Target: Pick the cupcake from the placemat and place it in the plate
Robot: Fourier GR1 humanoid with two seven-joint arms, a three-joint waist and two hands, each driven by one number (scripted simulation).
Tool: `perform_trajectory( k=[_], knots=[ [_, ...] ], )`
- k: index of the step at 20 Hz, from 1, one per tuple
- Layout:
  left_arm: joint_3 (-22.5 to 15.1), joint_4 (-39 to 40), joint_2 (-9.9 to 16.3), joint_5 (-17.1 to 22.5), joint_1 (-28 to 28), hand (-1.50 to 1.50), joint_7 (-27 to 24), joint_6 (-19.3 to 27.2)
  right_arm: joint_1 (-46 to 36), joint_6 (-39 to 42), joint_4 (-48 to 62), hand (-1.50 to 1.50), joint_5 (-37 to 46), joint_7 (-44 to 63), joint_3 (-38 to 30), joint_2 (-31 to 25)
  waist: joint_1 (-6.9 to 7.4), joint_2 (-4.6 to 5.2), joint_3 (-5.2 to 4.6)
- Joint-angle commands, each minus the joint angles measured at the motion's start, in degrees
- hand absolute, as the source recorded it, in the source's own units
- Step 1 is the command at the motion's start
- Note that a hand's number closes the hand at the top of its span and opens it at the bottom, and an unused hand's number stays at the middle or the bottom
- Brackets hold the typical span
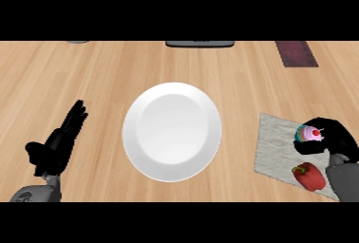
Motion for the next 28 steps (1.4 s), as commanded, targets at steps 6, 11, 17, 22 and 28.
perform_trajectory(
  k=[6,11,17,22,28],
  knots=[
    [1.1,-0.3,-0.5,-0.3,2.8,0.00,-1.1,0.6,26.1,-7.8,-21.7,1.50,9.7,-4.9,16.6,9.3,-2.56,-0.72,0.05],
    [2.3,2.1,-0.2,0.6,0.9,0.00,-1.8,-0.6,36.5,-17.0,-37.4,1.50,24.0,-1.5,23.5,7.7,-2.38,-0.34,-0.02],
    [1.6,-1.7,0.6,0.2,3.1,0.00,0.1,-1.8,51.5,-19.8,-54.8,1.50,33.0,-1.5,30.1,4.5,-1.42,-0.27,0.09],
    [2.1,-0.2,-0.5,-0.1,-0.6,0.00,1.6,-0.5,56.0,-19.5,-67.6,1.50,41.9,1.3,34.6,4.3,-1.27,-0.15,0.11],
    [1.8,-0.7,-1.2,-0.8,0.4,0.00,0.7,-0.3,52.6,-15.4,-77.2,1.50,54.6,4.3,40.2,8.0,-0.70,-0.06,0.10]
  ],
)
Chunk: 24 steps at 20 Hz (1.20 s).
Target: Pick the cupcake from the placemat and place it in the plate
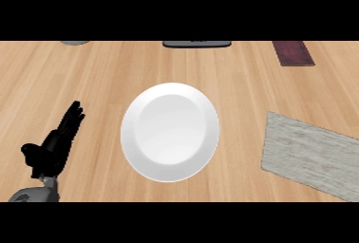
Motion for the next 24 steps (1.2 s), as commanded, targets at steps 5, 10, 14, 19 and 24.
perform_trajectory(
  k=[5,10,14,19,24],
  knots=[
    [-1.3,-3.4,-1.4,-1.3,2.1,0.00,0.3,0.2,-10.3,12.9,-7.7,1.50,12.4,4.5,9.8,8.2,1.27,0.22,0.03],
    [0.9,3.0,-0.5,-1.0,-2.9,0.00,-1.9,-1.4,-26.1,24.0,-1.9,1.50,13.3,10.5,11.0,15.8,1.17,0.43,0.01],
    [-1.0,-2.2,-2.0,-1.3,0.4,0.00,2.2,-0.8,-38.7,27.2,5.9,1.50,8.4,18.5,10.6,16.0,1.85,0.46,0.01],
    [-0.2,0.2,-2.2,-1.8,-1.8,0.00,-0.1,-0.7,-51.1,19.9,20.8,1.50,-5.7,21.5,4.2,16.1,1.70,0.49,0.08],
    [-0.5,3.3,-3.3,-3.9,-2.3,0.00,-2.1,0.4,-60.8,11.0,35.5,1.50,-9.5,25.4,7.1,16.1,1.44,0.40,0.08]
  ],
)
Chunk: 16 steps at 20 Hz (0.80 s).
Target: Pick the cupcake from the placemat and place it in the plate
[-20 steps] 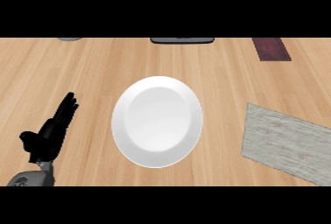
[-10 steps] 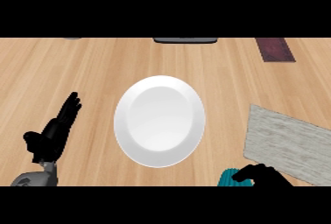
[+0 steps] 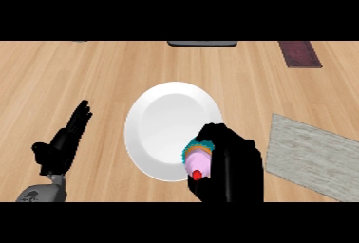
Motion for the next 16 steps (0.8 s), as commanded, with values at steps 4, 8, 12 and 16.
perform_trajectory(
  k=[4,8,12,16],
  knots=[
    [0.4,-3.3,0.3,0.0,0.5,0.00,1.6,-0.2,-16.4,-13.7,22.2,1.50,-9.0,7.4,0.6,0.2,0.51,-0.05,0.03],
    [2.0,-1.0,1.6,1.5,-0.3,0.00,1.0,-2.7,-24.0,-16.6,29.3,1.50,-15.5,11.0,2.9,0.2,0.54,-0.04,0.01],
    [1.1,2.2,0.5,0.1,-1.6,0.00,-1.4,-1.8,-23.4,-30.3,33.3,-1.50,-15.8,9.7,-3.0,0.2,1.36,0.41,0.01],
    [0.3,-0.6,-0.3,-0.7,-3.9,0.00,3.5,0.1,-26.3,-31.3,38.9,-1.50,-20.7,12.4,-2.9,0.2,1.33,0.12,0.05]
  ],
)
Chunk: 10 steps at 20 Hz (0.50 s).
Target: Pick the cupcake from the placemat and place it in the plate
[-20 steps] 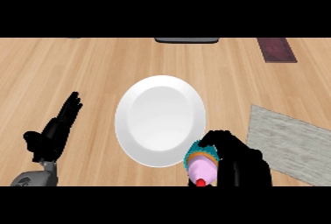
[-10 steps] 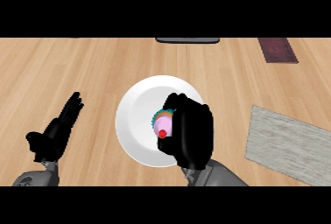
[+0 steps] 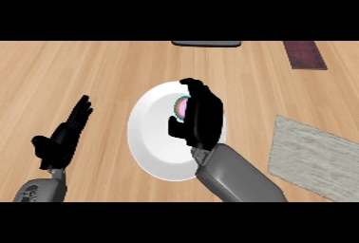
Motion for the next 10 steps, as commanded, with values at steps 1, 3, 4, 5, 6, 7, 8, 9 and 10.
perform_trajectory(
  k=[1,3,4,5,6,7,8,9,10],
  knots=[
    [-0.4,-3.1,0.2,-0.1,1.9,0.00,1.4,-0.2,-3.4,-7.1,5.9,-1.50,-5.1,6.6,-2.3,0.4,0.26,-0.19,0.03],
    [-0.4,-0.6,-0.4,-0.2,2.6,0.00,-1.6,-0.5,-5.1,-9.8,7.2,-1.50,-7.7,8.6,-0.9,0.4,0.51,-0.07,-0.01],
    [0.8,1.0,0.5,0.3,-0.4,0.00,-0.6,-0.8,-2.3,-15.4,8.6,-1.50,-7.2,5.0,-0.9,0.4,0.01,0.10,0.01],
    [-0.3,0.7,-0.8,0.0,0.2,0.00,-0.2,-0.4,-1.7,-18.5,7.8,-1.50,-7.3,5.7,1.0,0.4,0.17,0.02,0.02],
    [0.2,-1.7,-0.2,0.7,0.0,0.00,1.9,-0.4,-2.6,-18.8,6.4,-1.50,-7.2,5.4,-0.2,0.4,-0.06,-0.23,0.05],
    [1.2,-1.4,0.9,1.3,2.4,0.00,-0.8,-1.6,-2.4,-20.2,3.8,-1.50,-6.5,4.8,-2.2,0.4,-0.25,-0.40,0.03],
    [-0.9,-0.6,-1.4,-0.7,2.3,0.00,-1.4,0.3,-2.5,-23.0,4.0,-1.50,-6.3,3.8,-3.7,0.4,-0.60,-0.29,0.04],
    [0.7,-0.7,0.5,0.6,2.5,0.00,-1.3,-1.2,0.0,-26.8,4.4,-1.50,-5.5,1.3,-3.7,0.4,-0.75,-0.26,0.05],
    [1.0,0.5,0.6,1.2,0.7,0.00,-0.3,-1.7,-0.8,-29.4,3.5,-1.50,-6.7,3.1,-2.6,0.4,-0.43,-0.13,0.04]
  ],
)
